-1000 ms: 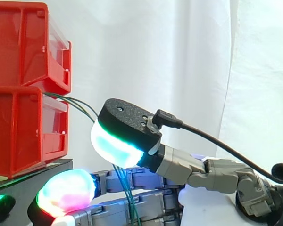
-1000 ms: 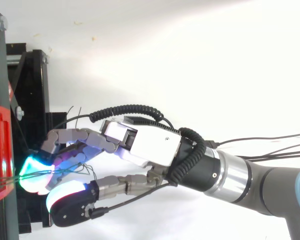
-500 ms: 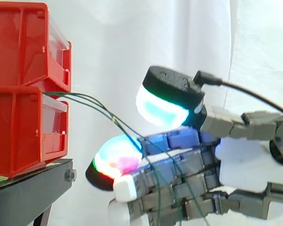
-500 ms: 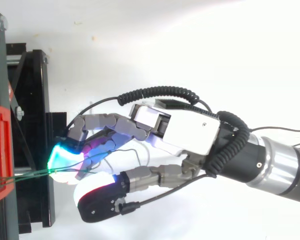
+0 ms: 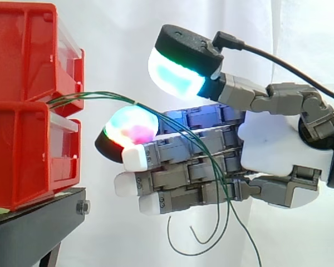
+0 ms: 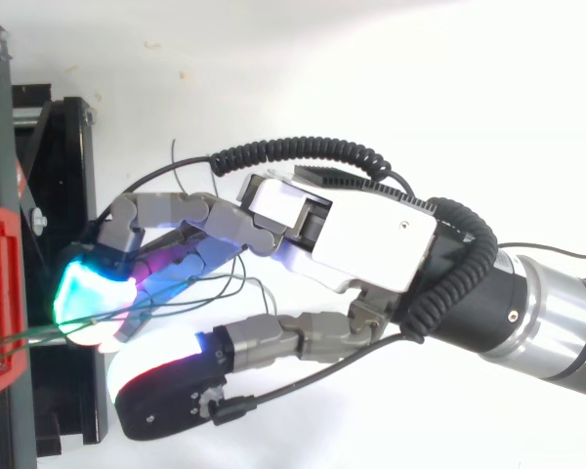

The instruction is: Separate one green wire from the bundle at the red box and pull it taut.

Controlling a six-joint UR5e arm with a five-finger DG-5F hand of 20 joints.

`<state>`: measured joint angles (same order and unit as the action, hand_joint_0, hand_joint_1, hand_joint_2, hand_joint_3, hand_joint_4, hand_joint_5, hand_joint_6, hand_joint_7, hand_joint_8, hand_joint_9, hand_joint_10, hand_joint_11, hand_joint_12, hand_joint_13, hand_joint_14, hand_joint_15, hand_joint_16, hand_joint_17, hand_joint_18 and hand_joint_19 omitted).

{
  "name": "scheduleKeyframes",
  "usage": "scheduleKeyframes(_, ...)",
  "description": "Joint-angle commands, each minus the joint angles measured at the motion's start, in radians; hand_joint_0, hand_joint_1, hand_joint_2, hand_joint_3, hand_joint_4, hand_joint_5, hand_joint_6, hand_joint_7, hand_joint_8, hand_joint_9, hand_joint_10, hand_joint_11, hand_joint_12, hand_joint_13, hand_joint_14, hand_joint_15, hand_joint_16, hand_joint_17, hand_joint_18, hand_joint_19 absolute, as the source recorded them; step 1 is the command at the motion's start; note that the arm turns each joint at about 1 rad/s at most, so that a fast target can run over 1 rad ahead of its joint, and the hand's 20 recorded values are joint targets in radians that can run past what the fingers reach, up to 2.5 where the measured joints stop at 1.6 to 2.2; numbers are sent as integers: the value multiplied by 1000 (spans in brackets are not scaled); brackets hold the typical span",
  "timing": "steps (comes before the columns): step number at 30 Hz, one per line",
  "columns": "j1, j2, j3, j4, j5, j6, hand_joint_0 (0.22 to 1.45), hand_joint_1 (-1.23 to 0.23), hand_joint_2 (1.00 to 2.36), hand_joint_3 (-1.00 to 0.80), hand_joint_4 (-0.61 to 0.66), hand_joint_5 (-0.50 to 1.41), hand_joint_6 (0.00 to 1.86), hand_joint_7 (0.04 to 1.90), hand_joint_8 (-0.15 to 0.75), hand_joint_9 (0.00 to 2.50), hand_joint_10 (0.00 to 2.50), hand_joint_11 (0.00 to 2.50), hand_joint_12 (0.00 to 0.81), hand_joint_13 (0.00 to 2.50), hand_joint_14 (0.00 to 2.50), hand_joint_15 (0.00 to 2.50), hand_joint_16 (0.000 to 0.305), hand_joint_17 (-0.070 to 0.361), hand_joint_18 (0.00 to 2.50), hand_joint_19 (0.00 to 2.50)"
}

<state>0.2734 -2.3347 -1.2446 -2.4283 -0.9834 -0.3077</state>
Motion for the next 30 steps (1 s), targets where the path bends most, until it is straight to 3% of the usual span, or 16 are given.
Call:
scheduleKeyframes(1,0,0,1,2,11,-7,622,-619,1016,-343,205,-63,501,1391,334,909,13,339,391,812,12,323,53,120,668,312)
scheduleKeyframes(4,0,0,1,0,11,-5,621,-625,1019,-302,204,-79,567,1398,334,917,13,357,397,816,12,325,54,120,678,317)
scheduleKeyframes(7,0,0,1,2,11,-7,614,-634,1022,-247,173,-107,661,1315,339,913,17,414,401,817,12,341,54,122,690,323)
scheduleKeyframes(11,0,0,1,-3,11,-7,611,-705,1026,-162,224,-168,830,1141,346,894,17,499,414,816,13,360,56,126,712,341)
scheduleKeyframes(15,0,0,1,-5,11,-5,612,-711,1027,-141,227,-173,847,1136,348,887,17,508,418,809,13,364,57,127,713,350)
scheduleKeyframes(17,-2,0,1,-5,9,-5,599,-707,1022,-236,245,-174,865,1087,350,896,20,529,419,812,13,370,57,128,720,358)
scheduleKeyframes(20,-3,0,2,-5,6,-5,585,-519,1018,-299,230,-159,852,1123,356,970,18,520,426,850,13,381,59,133,762,377)
scheduleKeyframes(23,-8,0,14,-8,5,-1,587,-478,1022,-220,211,-154,848,1137,356,977,18,520,425,853,13,386,59,133,766,380)
scheduleKeyframes(30,-10,0,20,-9,5,-2,585,-630,1020,-22,251,-163,871,1127,383,971,20,556,460,878,12,383,66,150,831,364)
